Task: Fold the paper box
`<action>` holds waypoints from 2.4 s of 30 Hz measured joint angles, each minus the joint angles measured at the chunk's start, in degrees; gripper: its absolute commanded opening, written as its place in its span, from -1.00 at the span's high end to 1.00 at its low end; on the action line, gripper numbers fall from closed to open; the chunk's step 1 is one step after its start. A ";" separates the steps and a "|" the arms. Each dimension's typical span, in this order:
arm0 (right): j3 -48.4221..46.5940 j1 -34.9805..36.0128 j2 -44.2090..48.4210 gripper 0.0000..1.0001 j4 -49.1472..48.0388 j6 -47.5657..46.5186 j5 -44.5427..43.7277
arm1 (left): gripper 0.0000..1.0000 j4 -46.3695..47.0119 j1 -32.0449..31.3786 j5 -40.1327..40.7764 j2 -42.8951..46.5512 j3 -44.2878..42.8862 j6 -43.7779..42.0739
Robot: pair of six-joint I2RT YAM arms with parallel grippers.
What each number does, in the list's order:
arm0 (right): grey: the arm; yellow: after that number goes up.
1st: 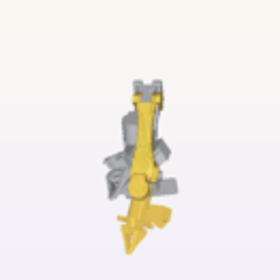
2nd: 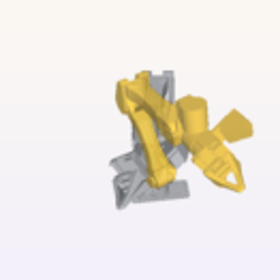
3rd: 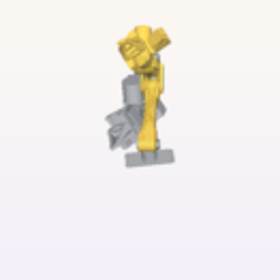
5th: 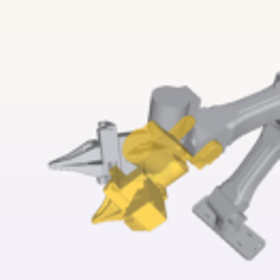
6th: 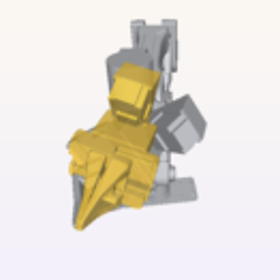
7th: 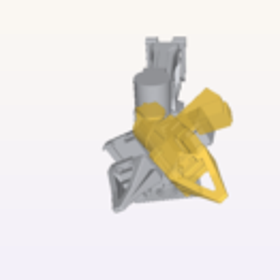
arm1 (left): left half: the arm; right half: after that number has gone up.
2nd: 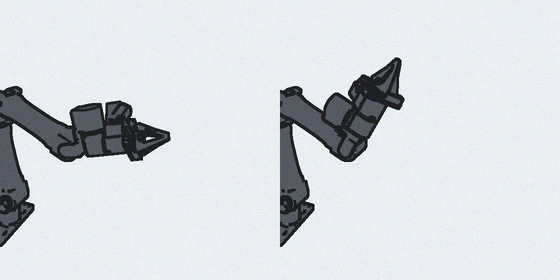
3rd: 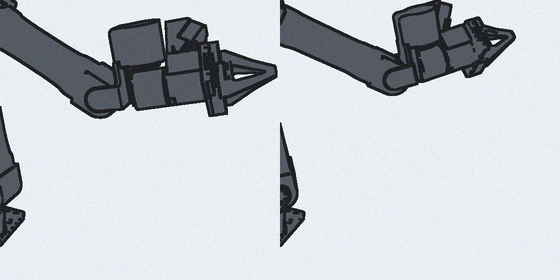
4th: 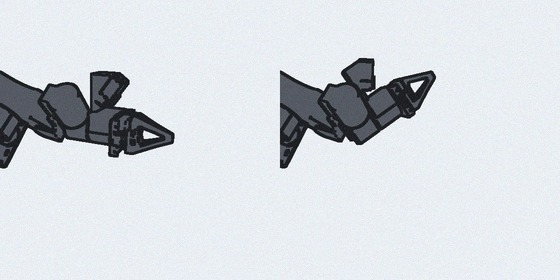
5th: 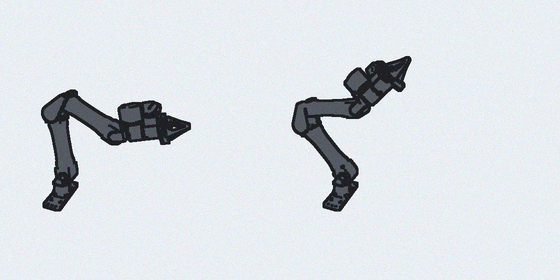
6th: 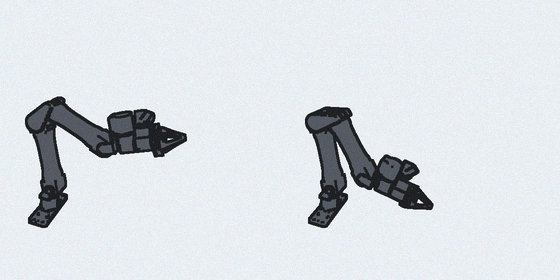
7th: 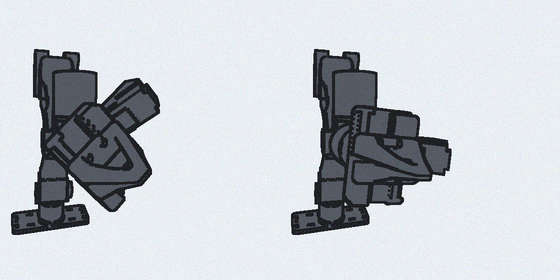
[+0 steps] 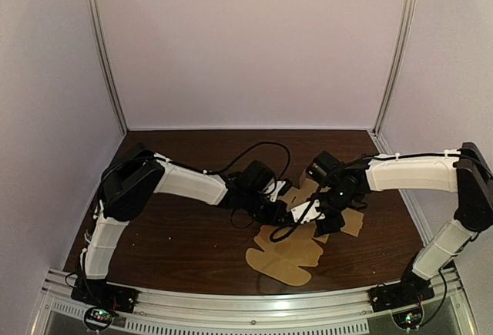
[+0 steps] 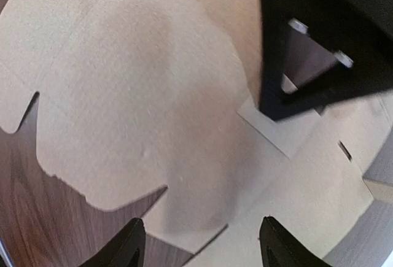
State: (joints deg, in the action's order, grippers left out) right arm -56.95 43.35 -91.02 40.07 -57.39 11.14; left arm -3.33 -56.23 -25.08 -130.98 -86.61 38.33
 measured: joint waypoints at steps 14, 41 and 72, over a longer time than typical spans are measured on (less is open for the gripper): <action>5.97 -4.17 5.92 -0.44 2.34 -11.02 -2.32 | 1.00 -13.62 1.68 -3.10 -0.74 -5.62 -18.91; 8.46 3.93 -0.33 -0.06 -12.72 -23.21 -7.61 | 1.00 -29.57 4.11 -8.61 -2.23 -11.43 -32.04; 2.05 0.00 3.76 0.15 -2.58 -10.10 0.92 | 1.00 -33.22 5.51 -12.52 -3.50 -12.92 -30.18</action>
State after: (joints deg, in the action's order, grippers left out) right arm -54.89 43.35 -87.26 37.50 -67.48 12.05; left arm -36.56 -50.72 -37.60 -134.47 -99.53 8.14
